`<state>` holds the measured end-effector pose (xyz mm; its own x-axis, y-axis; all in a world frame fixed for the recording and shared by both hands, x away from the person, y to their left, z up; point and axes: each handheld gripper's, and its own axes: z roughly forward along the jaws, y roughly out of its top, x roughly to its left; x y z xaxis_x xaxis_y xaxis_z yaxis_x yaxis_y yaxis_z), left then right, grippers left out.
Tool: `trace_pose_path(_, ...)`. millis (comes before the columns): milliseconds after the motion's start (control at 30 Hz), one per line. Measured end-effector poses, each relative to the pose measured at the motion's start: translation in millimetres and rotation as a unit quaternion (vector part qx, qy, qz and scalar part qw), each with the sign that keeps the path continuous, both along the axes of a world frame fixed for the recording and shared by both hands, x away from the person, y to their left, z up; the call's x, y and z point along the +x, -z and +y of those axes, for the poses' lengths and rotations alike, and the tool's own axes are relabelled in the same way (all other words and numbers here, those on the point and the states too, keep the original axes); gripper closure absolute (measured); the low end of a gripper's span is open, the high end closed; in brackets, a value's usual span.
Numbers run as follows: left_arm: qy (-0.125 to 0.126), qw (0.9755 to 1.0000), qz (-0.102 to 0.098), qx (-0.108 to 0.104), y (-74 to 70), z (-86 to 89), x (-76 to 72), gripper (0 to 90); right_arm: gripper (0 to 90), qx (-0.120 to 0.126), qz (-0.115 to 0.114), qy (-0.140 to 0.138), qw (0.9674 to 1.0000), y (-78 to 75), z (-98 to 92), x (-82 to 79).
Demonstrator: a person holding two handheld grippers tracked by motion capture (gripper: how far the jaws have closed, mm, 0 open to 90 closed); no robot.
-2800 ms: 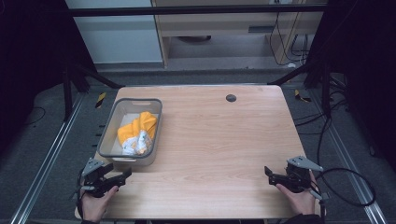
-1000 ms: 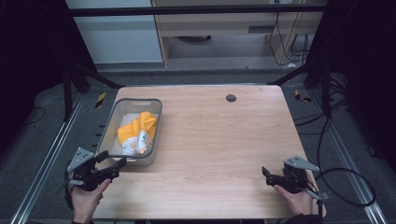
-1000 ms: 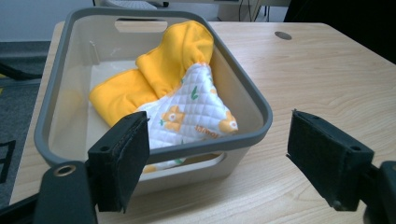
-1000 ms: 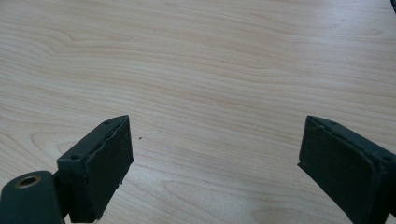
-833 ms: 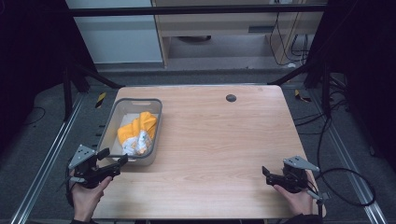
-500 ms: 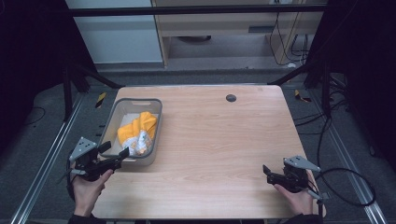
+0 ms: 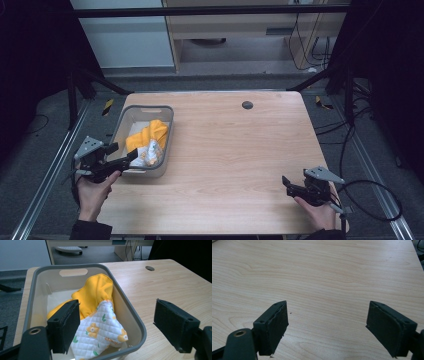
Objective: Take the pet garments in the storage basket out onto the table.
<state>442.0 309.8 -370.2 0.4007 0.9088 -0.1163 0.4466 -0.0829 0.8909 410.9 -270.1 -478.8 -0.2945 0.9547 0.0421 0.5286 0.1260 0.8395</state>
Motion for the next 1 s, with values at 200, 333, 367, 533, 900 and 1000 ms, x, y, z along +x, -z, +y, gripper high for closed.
trace_pose_path(200,-0.001,0.9999,0.006,0.012,-3.3,-1.3,8.6,21.4,18.4,0.000,0.002,-0.003,1.0000,0.3,0.4,0.3)
trace_pose_path(333,0.000,0.9997,0.016,0.018,-3.5,-3.3,16.7,21.6,18.7,-0.001,0.003,-0.005,1.0000,0.5,0.7,0.4)
trace_pose_path(367,0.001,0.9996,0.021,0.019,-3.4,-4.7,20.7,21.7,18.7,-0.002,0.003,-0.005,1.0000,0.4,0.7,0.4)
trace_pose_path(533,0.005,0.9992,0.035,0.018,-3.6,-7.4,29.6,21.8,18.9,-0.003,0.003,-0.006,1.0000,0.3,0.4,0.4)
trace_pose_path(900,0.004,0.9979,0.057,0.030,-5.9,-11.9,47.2,23.3,19.3,-0.004,0.006,-0.009,0.9999,0.8,0.8,0.9)
trace_pose_path(1000,0.004,0.9974,0.063,0.036,-4.8,-13.0,51.3,23.7,19.3,-0.004,0.006,-0.008,0.9999,0.8,0.7,1.0)
